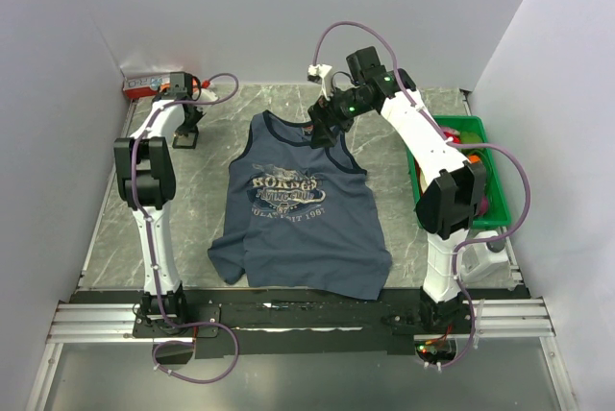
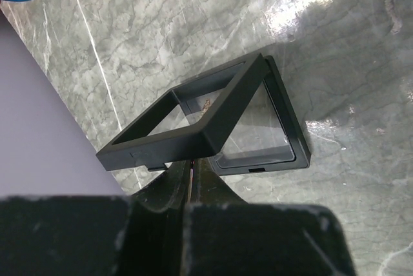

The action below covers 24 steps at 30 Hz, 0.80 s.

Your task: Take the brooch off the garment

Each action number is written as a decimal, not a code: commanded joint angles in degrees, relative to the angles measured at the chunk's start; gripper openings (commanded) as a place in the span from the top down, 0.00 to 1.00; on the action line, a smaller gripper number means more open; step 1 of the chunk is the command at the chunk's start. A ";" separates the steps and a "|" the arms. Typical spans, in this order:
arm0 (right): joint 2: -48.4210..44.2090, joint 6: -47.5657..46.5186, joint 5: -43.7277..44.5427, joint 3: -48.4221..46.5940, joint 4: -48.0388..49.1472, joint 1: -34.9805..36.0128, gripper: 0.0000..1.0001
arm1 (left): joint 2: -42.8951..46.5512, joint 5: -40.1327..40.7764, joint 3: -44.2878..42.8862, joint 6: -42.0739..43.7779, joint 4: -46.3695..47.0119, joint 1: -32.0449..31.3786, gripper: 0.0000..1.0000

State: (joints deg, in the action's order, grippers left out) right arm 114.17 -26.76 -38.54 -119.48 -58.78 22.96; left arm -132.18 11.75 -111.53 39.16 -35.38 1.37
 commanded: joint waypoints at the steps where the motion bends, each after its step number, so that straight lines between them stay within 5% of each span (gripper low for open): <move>1: -1.67 -0.92 0.14 0.13 -0.45 0.77 0.00 | -0.36 -0.76 -2.03 -1.01 -0.40 -0.49 0.99; 24: -0.88 -1.71 0.49 -0.75 -1.24 0.86 0.00 | 3.59 -2.52 -3.54 -7.95 -10.76 -1.10 0.50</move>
State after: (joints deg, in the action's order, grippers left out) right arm 114.24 -27.31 -38.37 -119.48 -59.64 23.38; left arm -132.62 10.70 -114.26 34.54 -41.63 0.43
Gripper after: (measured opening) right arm 0.996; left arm 0.485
